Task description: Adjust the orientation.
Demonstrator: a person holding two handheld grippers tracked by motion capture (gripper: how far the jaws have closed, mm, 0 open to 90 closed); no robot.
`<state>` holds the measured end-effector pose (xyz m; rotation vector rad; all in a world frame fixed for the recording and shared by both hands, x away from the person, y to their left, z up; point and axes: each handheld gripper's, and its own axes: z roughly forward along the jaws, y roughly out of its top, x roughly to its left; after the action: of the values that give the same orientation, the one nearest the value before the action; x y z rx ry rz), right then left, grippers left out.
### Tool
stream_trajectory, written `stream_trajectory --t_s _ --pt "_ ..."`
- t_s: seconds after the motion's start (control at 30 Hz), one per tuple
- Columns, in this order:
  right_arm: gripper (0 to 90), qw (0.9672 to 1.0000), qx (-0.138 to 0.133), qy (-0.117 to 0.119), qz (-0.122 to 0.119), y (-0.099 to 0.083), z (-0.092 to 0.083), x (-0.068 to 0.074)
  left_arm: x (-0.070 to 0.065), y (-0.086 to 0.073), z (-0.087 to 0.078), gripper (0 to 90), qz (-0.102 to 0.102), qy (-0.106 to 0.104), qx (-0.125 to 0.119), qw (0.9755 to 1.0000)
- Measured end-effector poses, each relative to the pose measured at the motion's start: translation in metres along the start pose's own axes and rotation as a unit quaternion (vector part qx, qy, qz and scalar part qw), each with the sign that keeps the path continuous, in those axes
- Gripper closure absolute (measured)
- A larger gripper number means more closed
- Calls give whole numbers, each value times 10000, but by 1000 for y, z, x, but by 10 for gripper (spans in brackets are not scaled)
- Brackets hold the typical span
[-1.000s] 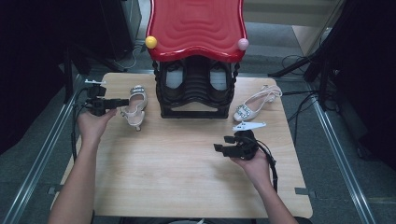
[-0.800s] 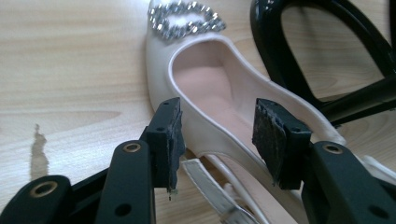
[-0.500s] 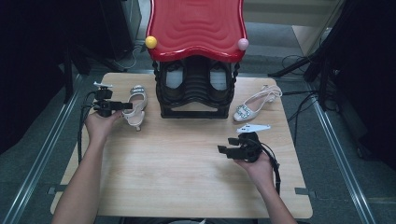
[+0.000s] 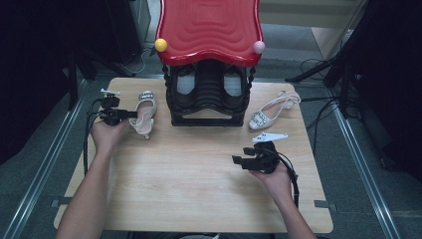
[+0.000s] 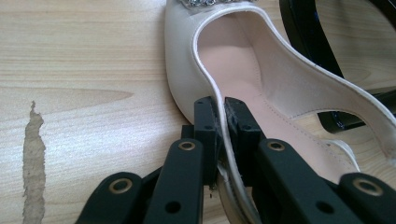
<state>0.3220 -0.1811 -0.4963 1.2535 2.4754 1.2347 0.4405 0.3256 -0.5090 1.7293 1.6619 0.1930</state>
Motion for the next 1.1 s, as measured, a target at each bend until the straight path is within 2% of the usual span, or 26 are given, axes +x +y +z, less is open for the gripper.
stream_trajectory --t_s 0.03,0.1,0.17,0.27,0.43,0.47,0.63,0.77,0.8,0.83,0.9,1.1 --pt "403 10000 11 0 -9 0 0 0 -1 0 -1 858 111 91 -7 9999" --pt "403 10000 14 0 -12 0 0 0 -2 1 -1 859 161 111 13 9998" --pt "402 10000 7 3 -22 0 0 -1 -4 2 -4 863 117 5 -96 9999" --pt "402 10000 0 9 -14 0 0 -1 -5 3 -7 865 117 -50 -128 9998" --pt "402 10000 -2 15 -17 0 0 -1 -7 3 -18 866 98 -264 -252 9993" --pt "403 10000 -1 14 -20 1 0 -1 -8 3 -21 866 157 -281 -221 9992" --pt "402 10000 -20 32 -38 2 0 -1 -11 1 -28 866 183 -397 -195 9989" --pt "402 10000 -41 69 -58 4 2 -1 -14 -3 -36 865 128 -526 -262 9982" --pt "403 9999 -32 83 -63 5 3 0 -15 -5 -42 865 100 -645 -225 9976" --pt "402 9999 -32 97 -74 6 3 0 -15 -5 -42 864 100 -645 -225 9976" --pt "403 9999 -47 108 -101 7 4 0 -17 -9 -50 864 90 -778 -203 9967" --pt "403 9998 -79 163 -115 12 6 -1 -22 -19 -63 864 135 -837 -205 9962"
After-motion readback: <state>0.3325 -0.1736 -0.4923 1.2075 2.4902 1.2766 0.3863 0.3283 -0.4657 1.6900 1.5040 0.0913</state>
